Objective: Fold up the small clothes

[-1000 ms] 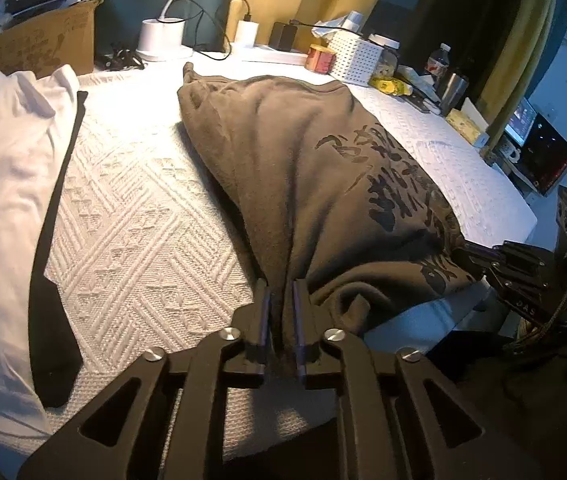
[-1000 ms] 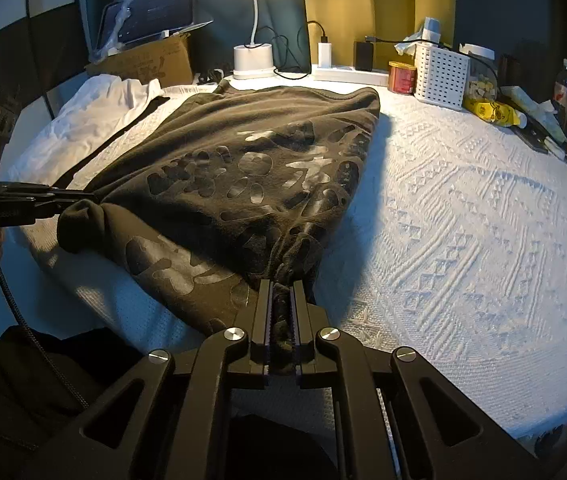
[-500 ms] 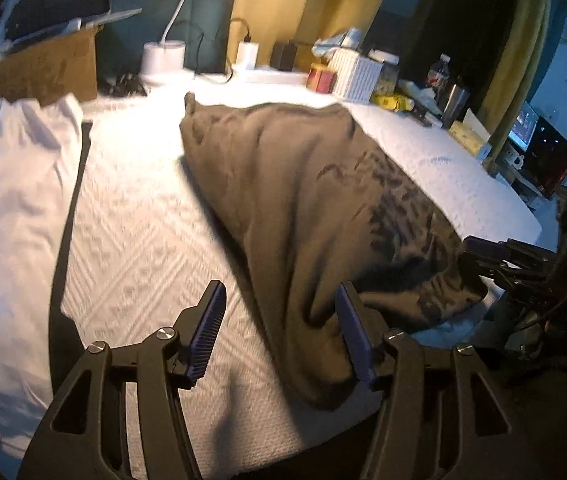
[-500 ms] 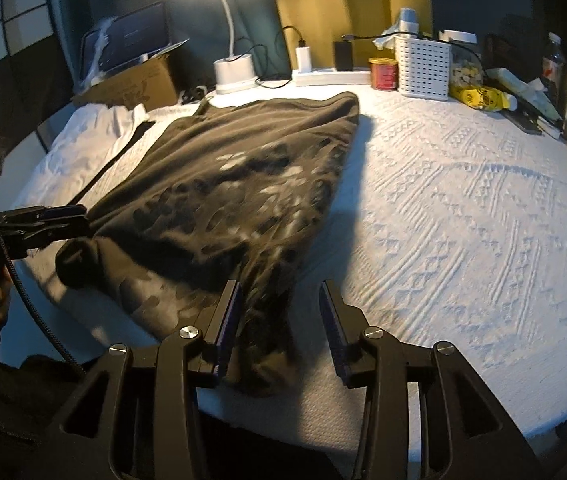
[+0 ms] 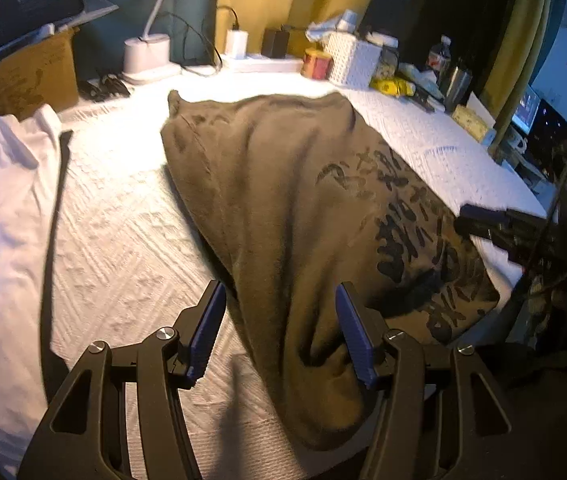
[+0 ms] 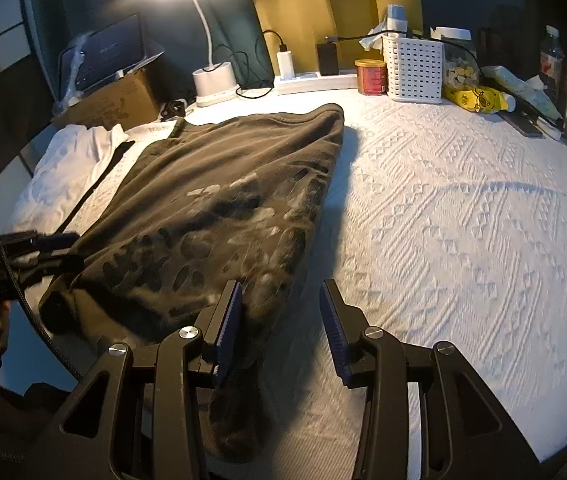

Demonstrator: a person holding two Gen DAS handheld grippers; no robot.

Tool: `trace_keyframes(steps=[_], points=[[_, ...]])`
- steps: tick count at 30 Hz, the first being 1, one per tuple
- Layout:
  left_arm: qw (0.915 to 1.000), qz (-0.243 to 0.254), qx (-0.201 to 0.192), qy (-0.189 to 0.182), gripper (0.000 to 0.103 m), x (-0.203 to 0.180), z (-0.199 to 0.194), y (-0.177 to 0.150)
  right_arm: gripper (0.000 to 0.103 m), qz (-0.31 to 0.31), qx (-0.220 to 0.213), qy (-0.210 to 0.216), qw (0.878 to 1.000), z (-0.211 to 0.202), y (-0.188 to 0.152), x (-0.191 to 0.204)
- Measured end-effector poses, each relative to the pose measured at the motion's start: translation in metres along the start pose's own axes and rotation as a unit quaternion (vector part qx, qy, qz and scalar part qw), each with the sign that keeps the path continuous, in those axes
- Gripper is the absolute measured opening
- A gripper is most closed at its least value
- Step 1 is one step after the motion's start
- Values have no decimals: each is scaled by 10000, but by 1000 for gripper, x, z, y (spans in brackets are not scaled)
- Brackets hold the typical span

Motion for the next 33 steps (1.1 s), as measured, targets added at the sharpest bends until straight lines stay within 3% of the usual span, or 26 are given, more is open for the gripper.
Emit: trace_keyframes(steps=[7,11,14,15,17,18,20,24,31,32,33], points=[[9997,46,244,83,57,-2,-5,-23,43,33,95,14,9999,3,-4,-4],[9993,-156,294,-155,57,3,-19,-37,43,18,220,19,9998,-3,-20,4],[9991,-14,336,-255,56,2,-21,-50,43,62,286,42,9996,-7,-33,9],[9992,33,316,-227,40,1,-20,-53,43,102,280,53,9995,-10,-36,11],[9990,66,278,-351,19,-1,-19,-55,43,125,267,75,9995,-13,-40,15],[9993,78,219,-299,11,-1,-21,-54,43,89,258,77,9996,-15,-42,18],[9996,150,117,-206,9,-1,-27,-52,43,37,271,70,9996,-16,-44,22],[9998,214,-61,24,7,8,-40,-46,43,-17,323,52,9995,-13,-49,28],[9998,92,192,24,12,13,-34,-50,43,-41,390,55,9992,-10,-50,31],[9998,68,183,29,19,14,-35,-47,43,-30,391,58,9992,-10,-49,30],[9999,52,142,70,34,15,-36,-44,43,-24,393,57,9992,-10,-48,30]])
Point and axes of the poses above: each gripper's, at about its wrist camera, not at the fingertips, and z roughly the way its jaws point, x to its left, y to its top, the point moved 6 cm from there along z, roughly the way its jaws point, and after that the axes turned 12 degrees about -z, right-handed, at the moved point
